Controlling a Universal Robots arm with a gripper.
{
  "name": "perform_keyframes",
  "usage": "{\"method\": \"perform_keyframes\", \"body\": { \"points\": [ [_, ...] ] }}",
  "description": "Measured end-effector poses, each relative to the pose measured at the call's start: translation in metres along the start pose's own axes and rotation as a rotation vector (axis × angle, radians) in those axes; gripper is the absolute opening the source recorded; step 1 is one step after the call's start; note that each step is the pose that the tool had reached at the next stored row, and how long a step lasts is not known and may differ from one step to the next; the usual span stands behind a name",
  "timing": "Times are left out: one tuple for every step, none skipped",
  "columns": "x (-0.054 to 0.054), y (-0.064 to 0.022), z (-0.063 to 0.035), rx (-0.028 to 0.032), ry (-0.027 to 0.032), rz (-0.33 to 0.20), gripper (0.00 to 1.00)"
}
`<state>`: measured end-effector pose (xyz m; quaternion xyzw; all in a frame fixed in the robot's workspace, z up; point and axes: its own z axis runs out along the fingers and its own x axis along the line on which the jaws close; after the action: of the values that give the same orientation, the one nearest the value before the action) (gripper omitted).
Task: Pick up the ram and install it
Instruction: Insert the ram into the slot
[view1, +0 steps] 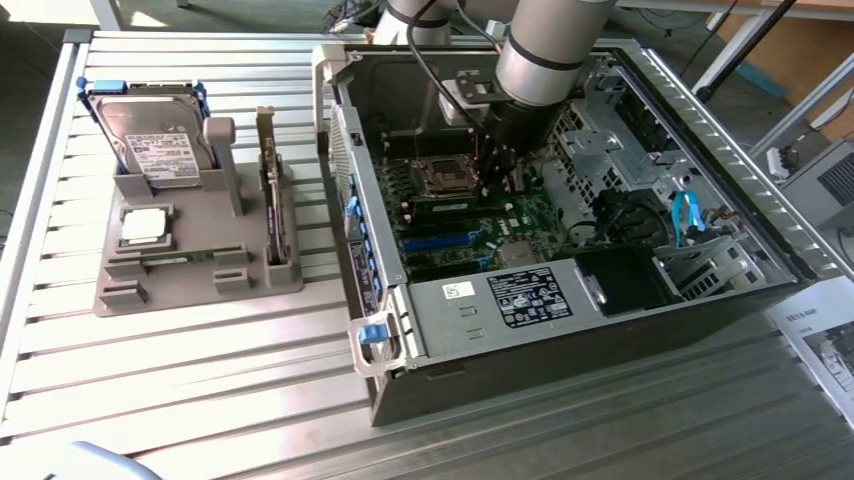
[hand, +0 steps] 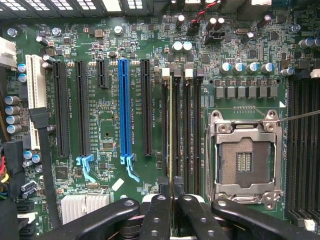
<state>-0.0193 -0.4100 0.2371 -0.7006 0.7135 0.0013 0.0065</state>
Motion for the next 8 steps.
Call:
{"method": "perform_keyframes", "body": {
  "points": [
    [0.0,-0.0001,-0.0028,0.0,0.0006,0.0,0.12],
    [0.0,-0.0001,-0.0029,0.0,0.0006,0.0,0.12],
    [0.0,-0.0001,-0.0029,0.0,0.0007,0.0,0.12],
    [0.0,-0.0001,-0.0029,0.0,0.0007,0.0,0.12],
    [0.0,-0.0001,-0.0029,-0.0001,0.0007,-0.001,0.12],
    [0.0,-0.0001,-0.0029,0.0,0.0008,-0.002,0.12],
    [0.0,-0.0001,-0.0029,-0.0001,0.0007,-0.002,0.12],
    [0.0,-0.0001,-0.0029,-0.0001,0.0007,-0.003,0.12]
  ]
}}
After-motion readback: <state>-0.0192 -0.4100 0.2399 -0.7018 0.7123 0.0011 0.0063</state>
